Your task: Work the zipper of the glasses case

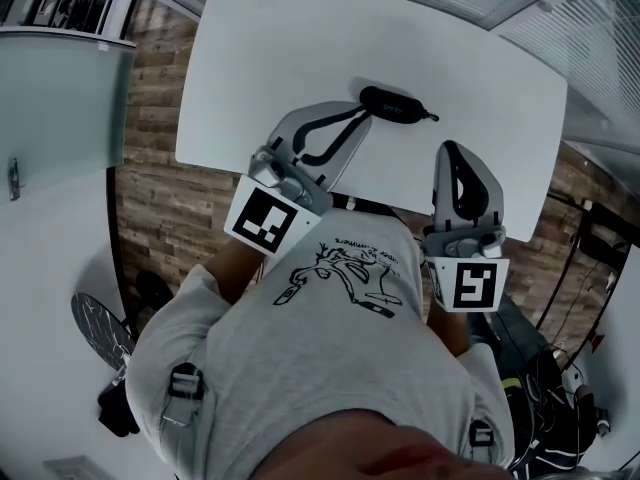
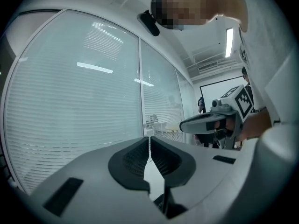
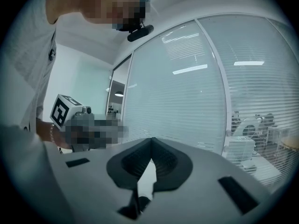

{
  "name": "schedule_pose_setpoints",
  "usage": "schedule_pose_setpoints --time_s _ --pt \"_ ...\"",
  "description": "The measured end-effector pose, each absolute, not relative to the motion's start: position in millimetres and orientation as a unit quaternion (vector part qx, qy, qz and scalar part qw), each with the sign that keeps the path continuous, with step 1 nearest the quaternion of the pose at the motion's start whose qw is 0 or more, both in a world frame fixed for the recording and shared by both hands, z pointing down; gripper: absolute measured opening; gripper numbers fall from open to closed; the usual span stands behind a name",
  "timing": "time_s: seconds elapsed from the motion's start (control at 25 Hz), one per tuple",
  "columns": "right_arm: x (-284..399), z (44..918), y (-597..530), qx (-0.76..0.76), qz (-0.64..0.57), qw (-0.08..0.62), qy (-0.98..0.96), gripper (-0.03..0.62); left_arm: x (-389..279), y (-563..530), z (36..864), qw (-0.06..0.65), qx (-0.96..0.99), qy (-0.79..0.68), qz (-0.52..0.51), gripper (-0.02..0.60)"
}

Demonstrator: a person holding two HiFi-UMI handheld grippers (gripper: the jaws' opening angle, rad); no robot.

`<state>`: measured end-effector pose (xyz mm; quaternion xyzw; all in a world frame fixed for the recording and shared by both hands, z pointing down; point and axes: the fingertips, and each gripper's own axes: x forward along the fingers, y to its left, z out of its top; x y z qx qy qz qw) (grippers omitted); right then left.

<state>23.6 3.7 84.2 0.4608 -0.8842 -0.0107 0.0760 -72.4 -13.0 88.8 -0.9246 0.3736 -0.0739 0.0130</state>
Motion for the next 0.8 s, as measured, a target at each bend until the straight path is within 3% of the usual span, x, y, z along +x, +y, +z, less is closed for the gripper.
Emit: schedule_pose_setpoints --time_s 0.24,0.8 --pt "27.3 98.3 -2.1 0.459 -0.006 0.088 -0.884 0.006 -57.5 -16.3 109.1 0.03 -0.929 0.356 -0.101 0.031" --pt "62.9 205.8 -25.5 0.444 0.006 0.202 -0.873 0.029 -20.0 -41.1 211.7 0.015 -0.933 0.292 -0.209 0.031"
